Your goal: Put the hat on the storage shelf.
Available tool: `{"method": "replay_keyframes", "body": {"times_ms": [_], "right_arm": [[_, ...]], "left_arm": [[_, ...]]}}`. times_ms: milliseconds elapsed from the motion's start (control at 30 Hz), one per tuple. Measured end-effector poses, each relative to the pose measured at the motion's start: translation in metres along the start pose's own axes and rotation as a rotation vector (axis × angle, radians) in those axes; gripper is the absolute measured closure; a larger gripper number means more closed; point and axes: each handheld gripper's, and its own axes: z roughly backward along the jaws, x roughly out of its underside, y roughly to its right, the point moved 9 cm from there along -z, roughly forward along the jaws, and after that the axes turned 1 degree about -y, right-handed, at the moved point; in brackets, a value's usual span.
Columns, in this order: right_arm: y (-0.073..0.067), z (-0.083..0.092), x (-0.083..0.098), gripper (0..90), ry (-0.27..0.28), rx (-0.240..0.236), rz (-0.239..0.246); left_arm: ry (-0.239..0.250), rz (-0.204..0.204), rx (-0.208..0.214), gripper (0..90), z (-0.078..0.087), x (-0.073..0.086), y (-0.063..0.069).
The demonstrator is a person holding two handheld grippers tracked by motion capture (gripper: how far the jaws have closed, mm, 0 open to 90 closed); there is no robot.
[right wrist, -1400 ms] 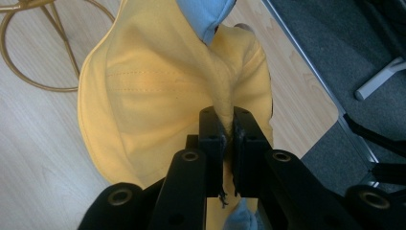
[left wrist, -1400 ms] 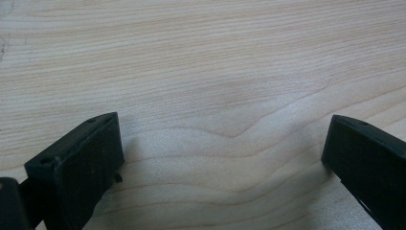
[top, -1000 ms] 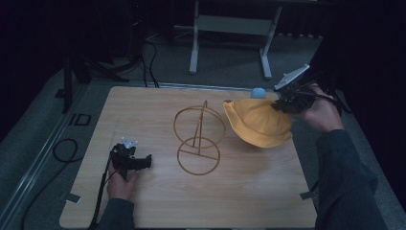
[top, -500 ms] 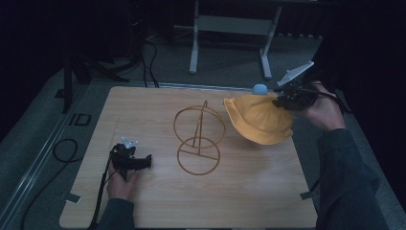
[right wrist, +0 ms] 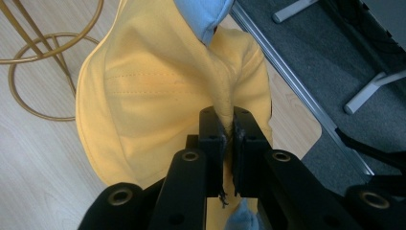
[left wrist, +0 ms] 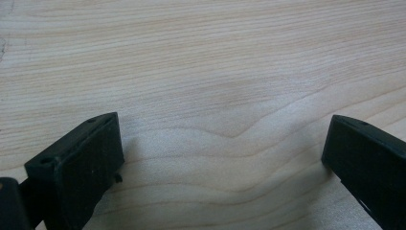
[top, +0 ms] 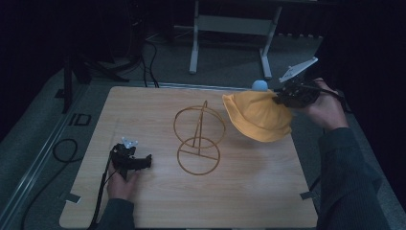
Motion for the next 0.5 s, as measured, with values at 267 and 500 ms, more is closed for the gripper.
{"method": "replay_keyframes", "body": {"times_ms": [267, 500], "right_arm": [[-0.0009, 0.0034, -0.0033, 84.6, 0.011, -0.003, 0.003], [-0.0022, 0.0073, -0.0079, 84.6, 0.029, -0.013, 0.008]], "left_arm": [[0.0, 0.001, 0.0, 0.4, 0.0, 0.0, 0.0001], [-0.002, -0.001, 0.0, 0.4, 0.0001, 0.0002, 0.0]]}}
